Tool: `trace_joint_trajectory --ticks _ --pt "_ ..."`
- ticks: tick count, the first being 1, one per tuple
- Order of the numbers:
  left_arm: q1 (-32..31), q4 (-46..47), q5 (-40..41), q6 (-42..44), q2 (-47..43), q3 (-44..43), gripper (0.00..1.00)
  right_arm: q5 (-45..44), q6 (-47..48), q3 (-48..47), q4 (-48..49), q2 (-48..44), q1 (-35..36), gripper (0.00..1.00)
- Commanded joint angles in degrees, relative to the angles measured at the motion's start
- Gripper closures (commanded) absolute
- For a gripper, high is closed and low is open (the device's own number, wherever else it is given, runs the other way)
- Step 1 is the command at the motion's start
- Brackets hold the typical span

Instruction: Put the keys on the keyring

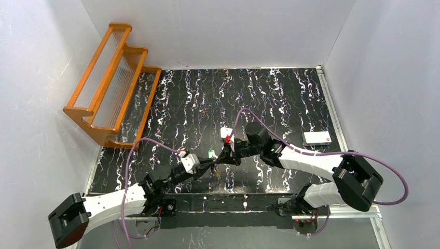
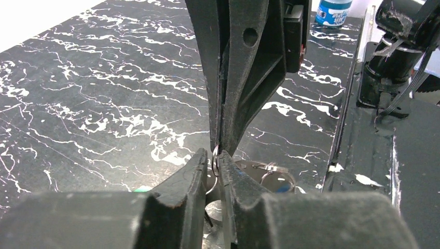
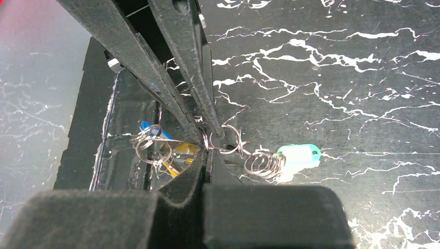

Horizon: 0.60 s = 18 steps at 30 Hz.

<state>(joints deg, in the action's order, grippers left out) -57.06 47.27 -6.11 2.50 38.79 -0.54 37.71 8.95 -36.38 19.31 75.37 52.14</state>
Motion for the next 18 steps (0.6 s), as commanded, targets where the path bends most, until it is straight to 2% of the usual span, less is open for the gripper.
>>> trace_joint_trajectory --ticks 1,4,10,18 --pt "0.05 0.44 -2.47 0.88 1.25 -1.63 0.82 -0.52 4.96 -4.65 -4.61 -0.64 -0.2 0.99" --pt "0.09 -3.6 -2.44 2.1 1.46 -3.51 0.77 -0.84 9.25 -7.45 -10.92 0.25 -0.25 0.99" --pt "0.06 -17.74 0.94 6.67 -2.24 -7.58 0.74 -1.7 15.42 -11.99 -23.3 2.11 -0.24 0.99" --pt "0.06 -35.79 1.79 10.19 -5.91 -13.96 0.73 -2.46 19.85 -16.25 -31.95 4.16 -0.06 0.99"
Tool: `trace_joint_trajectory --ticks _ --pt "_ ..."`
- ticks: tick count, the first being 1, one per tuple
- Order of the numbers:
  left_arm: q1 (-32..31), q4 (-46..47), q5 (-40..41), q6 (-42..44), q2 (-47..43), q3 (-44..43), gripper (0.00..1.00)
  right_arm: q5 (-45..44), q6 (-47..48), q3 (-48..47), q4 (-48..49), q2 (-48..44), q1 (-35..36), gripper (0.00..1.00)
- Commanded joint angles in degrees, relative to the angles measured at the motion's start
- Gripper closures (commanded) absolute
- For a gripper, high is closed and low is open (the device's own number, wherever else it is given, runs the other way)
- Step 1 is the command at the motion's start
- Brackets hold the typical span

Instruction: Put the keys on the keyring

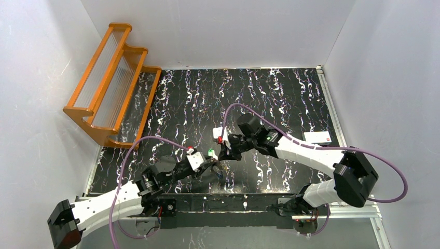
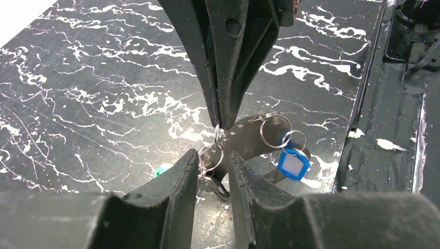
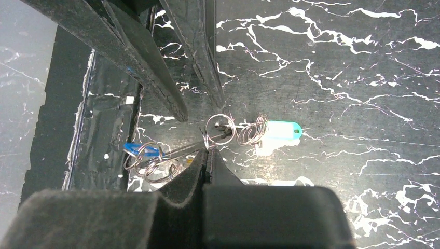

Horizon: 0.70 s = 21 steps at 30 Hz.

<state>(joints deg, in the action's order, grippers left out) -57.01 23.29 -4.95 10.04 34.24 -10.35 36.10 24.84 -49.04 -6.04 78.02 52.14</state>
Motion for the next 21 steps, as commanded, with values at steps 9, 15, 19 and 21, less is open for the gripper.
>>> trace_joint_trajectory --ticks 9,15,19,21 --pt "0.05 -13.04 -3.78 0.29 -2.98 -4.68 0.74 3.33 5.63 -5.01 -8.78 3.8 0.86 0.99" --pt "0.01 -11.25 -7.34 -2.2 -1.67 -4.57 0.76 10.97 5.21 -4.48 -8.48 5.07 1.4 0.99" --pt "-0.01 -11.33 -8.6 -4.96 -3.06 -4.34 0.77 15.44 1.95 -2.6 -5.78 6.2 1.43 0.99" --pt "0.06 -11.13 -10.22 -6.8 -4.29 -4.24 0.77 15.91 0.29 -2.11 -4.6 6.97 1.47 0.99"
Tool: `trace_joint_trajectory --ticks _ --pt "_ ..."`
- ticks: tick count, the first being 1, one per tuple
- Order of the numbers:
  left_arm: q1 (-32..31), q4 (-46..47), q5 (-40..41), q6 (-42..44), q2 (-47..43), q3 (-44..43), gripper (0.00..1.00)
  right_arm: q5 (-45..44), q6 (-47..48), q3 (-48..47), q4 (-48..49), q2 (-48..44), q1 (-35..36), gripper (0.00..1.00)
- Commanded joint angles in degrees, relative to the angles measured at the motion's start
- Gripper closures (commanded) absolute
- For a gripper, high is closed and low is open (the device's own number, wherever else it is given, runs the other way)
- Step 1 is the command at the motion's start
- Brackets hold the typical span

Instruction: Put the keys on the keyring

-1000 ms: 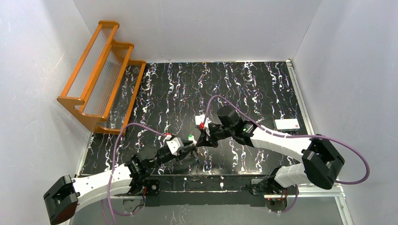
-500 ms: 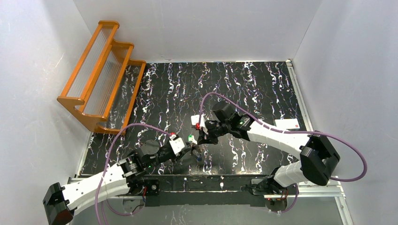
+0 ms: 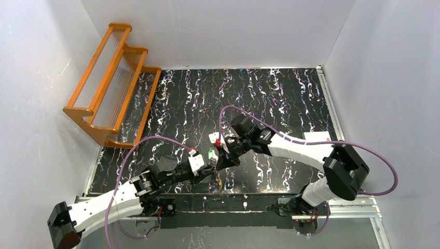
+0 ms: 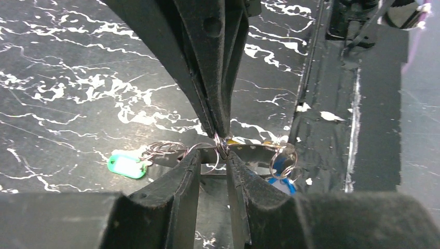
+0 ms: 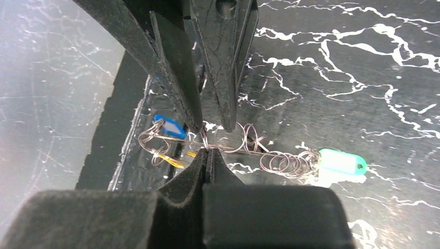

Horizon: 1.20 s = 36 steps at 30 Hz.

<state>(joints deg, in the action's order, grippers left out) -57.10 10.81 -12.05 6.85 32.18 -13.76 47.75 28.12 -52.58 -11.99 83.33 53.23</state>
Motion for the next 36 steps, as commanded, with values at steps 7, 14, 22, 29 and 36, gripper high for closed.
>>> trace_joint_trajectory --ticks 7,14,22,29,36 --pt "0.15 -4.62 -5.61 -6.48 -4.67 -2.92 0.76 4.04 -6.41 0.26 2.43 4.0 0.46 0.99" --pt "0.14 -7.48 -6.43 -6.5 -2.46 -5.01 0.76 3.81 -7.75 -1.57 2.06 5.18 0.46 0.99" --pt "0.11 -10.5 -8.27 -6.45 3.97 -8.08 0.73 3.08 -9.55 -2.76 2.21 4.4 0.47 0.99" --pt "0.1 -10.46 -7.53 -4.91 4.85 -8.12 0.72 4.8 -8.65 -2.32 2.61 3.4 0.55 0.99" --pt "0.11 -10.46 -6.02 -4.24 5.26 -7.65 0.73 6.66 -8.78 -1.41 4.31 2.0 0.54 0.99"
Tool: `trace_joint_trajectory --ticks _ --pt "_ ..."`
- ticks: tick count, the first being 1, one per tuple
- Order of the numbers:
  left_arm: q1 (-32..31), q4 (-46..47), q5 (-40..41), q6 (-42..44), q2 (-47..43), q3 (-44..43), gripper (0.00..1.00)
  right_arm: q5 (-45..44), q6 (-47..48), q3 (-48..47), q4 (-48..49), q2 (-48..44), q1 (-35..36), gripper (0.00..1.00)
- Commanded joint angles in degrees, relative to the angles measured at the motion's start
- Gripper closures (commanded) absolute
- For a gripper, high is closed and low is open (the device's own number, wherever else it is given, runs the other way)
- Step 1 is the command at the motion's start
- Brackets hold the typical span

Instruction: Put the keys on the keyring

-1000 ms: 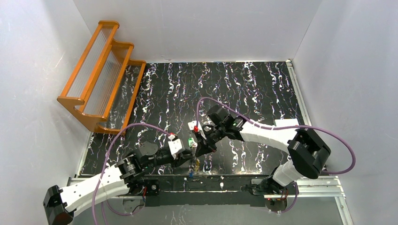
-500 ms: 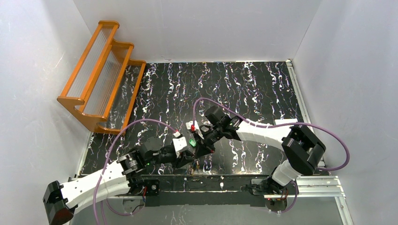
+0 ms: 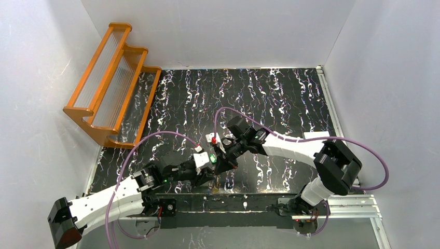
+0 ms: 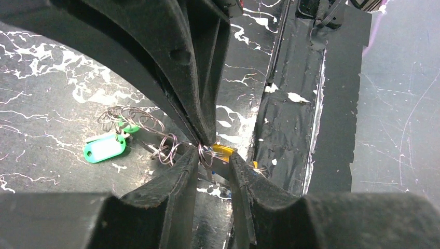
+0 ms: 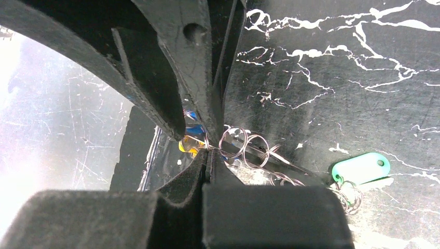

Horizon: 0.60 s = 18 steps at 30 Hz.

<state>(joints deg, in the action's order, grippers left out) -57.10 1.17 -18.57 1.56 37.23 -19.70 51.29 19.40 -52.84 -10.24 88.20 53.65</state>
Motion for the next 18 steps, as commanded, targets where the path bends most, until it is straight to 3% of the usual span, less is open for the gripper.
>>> trace_joint_trajectory --ticks 1,8,12,16,18 --pt "0.08 -0.82 0.56 1.07 0.55 -1.88 0.73 3.3 0.0 -1.08 2.73 -2.94 0.14 0.99" --pt "0.1 -0.86 1.45 1.45 3.02 -2.79 0.76 4.5 0.03 -0.98 2.91 -3.04 0.14 0.99" --pt "0.07 0.42 1.38 1.38 2.82 -2.64 0.85 3.77 -0.06 -0.99 2.87 -3.04 0.14 0.99" --pt "0.08 0.1 0.96 1.31 2.44 -2.23 1.0 2.76 -0.3 -1.16 2.98 -3.25 0.06 0.99" --pt "0.1 -0.47 0.88 0.97 2.08 -2.18 1.0 1.69 -0.4 -1.11 3.31 -3.57 0.09 0.99"
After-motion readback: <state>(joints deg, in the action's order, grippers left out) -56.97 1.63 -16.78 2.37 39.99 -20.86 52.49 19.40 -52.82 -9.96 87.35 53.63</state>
